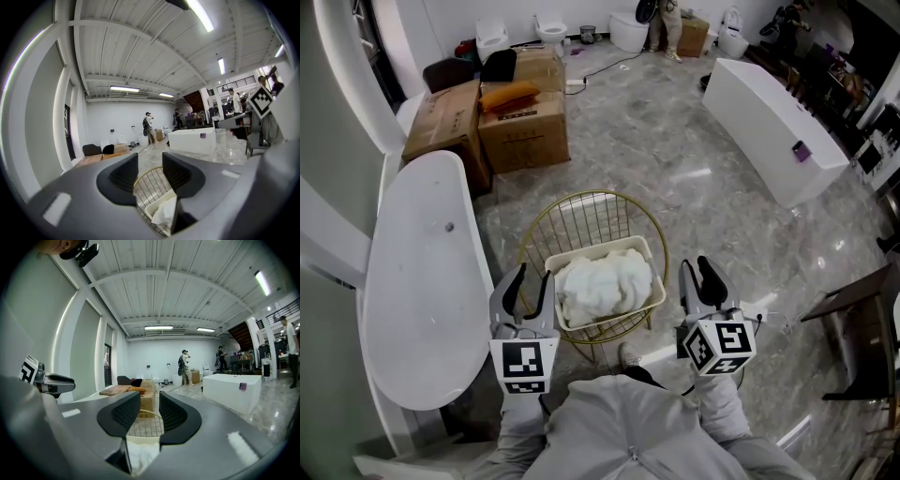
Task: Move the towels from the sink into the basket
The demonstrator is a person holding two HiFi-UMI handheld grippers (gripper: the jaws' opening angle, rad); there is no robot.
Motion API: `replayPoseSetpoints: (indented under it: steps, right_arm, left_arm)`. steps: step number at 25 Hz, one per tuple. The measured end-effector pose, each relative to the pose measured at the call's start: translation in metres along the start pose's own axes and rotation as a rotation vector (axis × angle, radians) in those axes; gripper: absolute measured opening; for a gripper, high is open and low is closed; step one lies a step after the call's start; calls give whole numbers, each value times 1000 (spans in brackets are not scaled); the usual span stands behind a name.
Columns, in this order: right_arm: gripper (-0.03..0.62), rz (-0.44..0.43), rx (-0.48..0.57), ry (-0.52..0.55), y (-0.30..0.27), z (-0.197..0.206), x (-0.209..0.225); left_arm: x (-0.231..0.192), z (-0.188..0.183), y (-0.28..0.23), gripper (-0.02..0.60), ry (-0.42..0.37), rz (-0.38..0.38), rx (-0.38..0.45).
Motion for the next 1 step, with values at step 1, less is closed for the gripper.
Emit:
replayPoseSetpoints:
  steps: [1]
  right_arm:
    - [126,0,0,1,0,0,0]
  left_arm:
    - [0,0,0,172,0,0,0]
Point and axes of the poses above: the fingertips, and each gripper's own axes: y backward along the fingers, x to its right, z out of its underside, the point moved 4 cm from there along y, backward along the fingers, and after that the axes turned 2 degrees about -y, right-handed, at the moved point
